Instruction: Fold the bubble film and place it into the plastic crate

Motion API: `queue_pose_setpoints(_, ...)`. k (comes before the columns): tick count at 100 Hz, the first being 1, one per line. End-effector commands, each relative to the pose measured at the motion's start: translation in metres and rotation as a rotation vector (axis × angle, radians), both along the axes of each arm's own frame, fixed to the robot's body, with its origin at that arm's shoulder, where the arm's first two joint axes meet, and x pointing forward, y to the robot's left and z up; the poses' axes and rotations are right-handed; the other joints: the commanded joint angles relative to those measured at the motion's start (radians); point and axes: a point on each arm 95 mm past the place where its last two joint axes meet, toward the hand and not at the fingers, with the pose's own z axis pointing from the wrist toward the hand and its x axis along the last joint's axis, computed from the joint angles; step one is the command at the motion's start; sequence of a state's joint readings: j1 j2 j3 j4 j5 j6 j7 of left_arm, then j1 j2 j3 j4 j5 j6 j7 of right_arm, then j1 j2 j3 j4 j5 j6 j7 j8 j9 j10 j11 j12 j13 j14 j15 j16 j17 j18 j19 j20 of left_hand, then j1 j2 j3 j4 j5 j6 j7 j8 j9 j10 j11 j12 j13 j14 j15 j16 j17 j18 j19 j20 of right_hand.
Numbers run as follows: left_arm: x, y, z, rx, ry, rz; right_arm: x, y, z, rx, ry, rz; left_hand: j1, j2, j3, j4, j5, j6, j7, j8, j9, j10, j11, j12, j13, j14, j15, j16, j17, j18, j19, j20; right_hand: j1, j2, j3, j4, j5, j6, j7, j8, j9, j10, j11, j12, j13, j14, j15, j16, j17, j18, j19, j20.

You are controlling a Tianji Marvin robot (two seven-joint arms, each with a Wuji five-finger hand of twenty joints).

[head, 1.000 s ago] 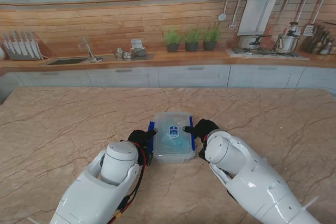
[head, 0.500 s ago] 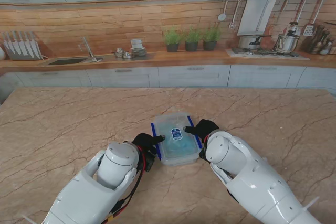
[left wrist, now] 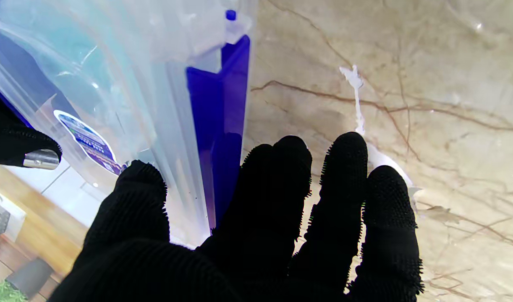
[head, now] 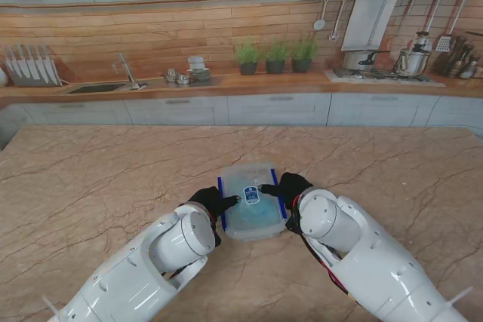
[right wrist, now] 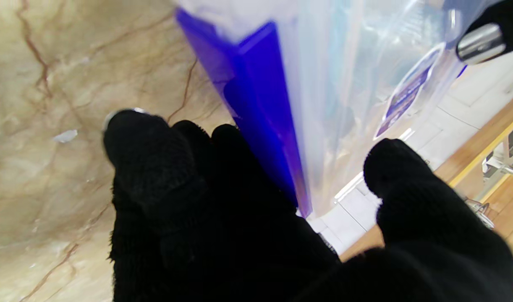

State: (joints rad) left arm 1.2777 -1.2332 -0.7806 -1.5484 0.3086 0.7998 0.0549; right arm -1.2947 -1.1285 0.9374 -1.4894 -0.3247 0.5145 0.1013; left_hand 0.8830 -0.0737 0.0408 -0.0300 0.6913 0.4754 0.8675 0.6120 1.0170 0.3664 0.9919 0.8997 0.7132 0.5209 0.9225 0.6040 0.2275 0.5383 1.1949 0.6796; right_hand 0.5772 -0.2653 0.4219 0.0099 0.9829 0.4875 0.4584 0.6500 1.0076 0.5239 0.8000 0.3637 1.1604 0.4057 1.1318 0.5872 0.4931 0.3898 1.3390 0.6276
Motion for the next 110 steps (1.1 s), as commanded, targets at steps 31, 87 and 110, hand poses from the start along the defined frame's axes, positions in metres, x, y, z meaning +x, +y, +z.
queue_pose_setpoints(31, -0.006, -0.022, 0.006, -0.083, 0.005, -0.037, -0.003, 0.037, 0.014, 0.096, 0.006, 0.088, 0.022, -0.104, 0.13, 0.01, 0.091, -0.121, 0.077, -0.035, 0.1, -0.043, 0.043, -0.07, 0.113, 0.01, 0.065, -0.064, 0.089, 0.043, 0.066, 0.059, 0.047, 0.065, -0.031, 0.013, 0.086, -0.302, 0.088, 0.009, 0.046, -0.039, 0.025, 0.01, 0.043, 0.0, 0.043, 0.007, 0.013, -0.007, 0.075, 0.025)
queue_pose_setpoints(87, 0.001, -0.004, 0.01, -0.063, -0.04, -0.003, 0.012, 0.02, 0.003, 0.053, 0.053, -0.013, 0.021, -0.042, -0.01, 0.007, 0.016, -0.145, -0.12, -0.141, -0.051, 0.007, -0.113, -0.116, -0.047, 0.042, -0.055, -0.075, -0.035, 0.014, -0.008, 0.01, 0.007, 0.045, -0.048, 0.021, 0.013, -0.292, 0.04, -0.01, -0.034, -0.028, 0.011, 0.01, -0.027, -0.003, 0.008, -0.004, -0.039, -0.006, 0.04, 0.01)
queue_pose_setpoints(110, 0.009, 0.014, 0.001, -0.069, -0.037, 0.09, 0.018, 0.005, -0.006, 0.031, 0.062, -0.101, 0.014, -0.022, -0.046, 0.009, -0.036, -0.152, -0.221, -0.195, -0.146, 0.036, -0.294, -0.243, -0.138, 0.065, -0.137, -0.092, -0.098, 0.006, -0.059, -0.033, 0.002, 0.045, -0.049, 0.022, -0.009, -0.31, 0.02, -0.014, -0.06, -0.039, -0.003, 0.007, -0.058, -0.008, -0.014, -0.007, -0.065, -0.005, 0.014, 0.003)
